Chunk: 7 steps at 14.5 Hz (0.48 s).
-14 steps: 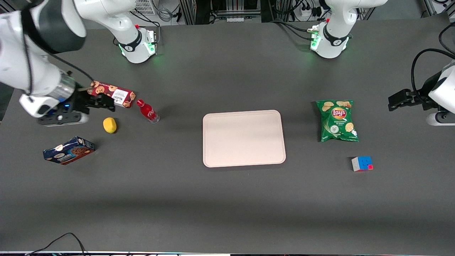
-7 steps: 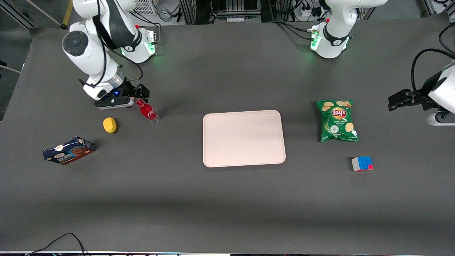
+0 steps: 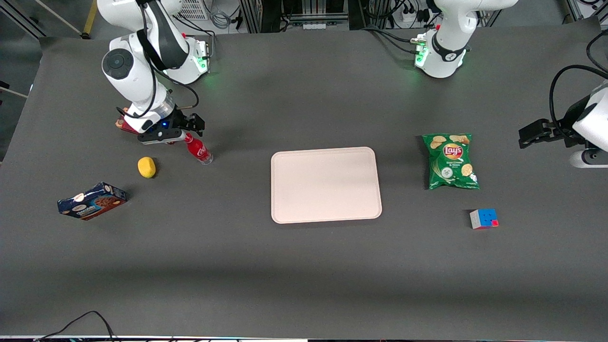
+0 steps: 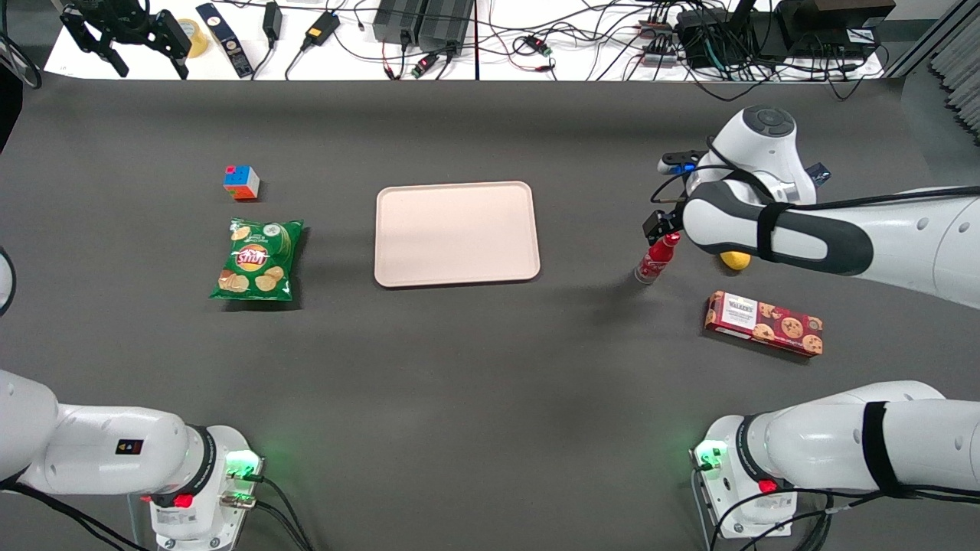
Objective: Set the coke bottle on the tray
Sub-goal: 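Lower the open right gripper over the bottle and close it around it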
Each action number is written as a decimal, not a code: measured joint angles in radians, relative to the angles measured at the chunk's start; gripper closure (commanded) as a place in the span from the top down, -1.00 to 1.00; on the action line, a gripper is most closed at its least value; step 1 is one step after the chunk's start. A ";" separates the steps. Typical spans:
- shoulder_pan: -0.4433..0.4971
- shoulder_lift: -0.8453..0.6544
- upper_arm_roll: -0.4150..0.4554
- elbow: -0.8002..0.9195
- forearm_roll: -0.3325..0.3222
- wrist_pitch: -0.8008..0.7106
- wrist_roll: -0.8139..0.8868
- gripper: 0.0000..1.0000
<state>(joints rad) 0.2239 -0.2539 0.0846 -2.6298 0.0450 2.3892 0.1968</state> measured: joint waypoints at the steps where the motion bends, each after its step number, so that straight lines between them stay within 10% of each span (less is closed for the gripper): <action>1: 0.000 0.004 0.001 -0.003 0.000 0.005 0.000 1.00; 4: 0.000 0.021 0.001 -0.004 0.000 0.025 0.000 0.85; 7: 0.000 0.036 0.001 -0.004 0.000 0.030 0.000 0.13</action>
<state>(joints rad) 0.2239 -0.2178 0.0855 -2.6338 0.0450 2.4190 0.1967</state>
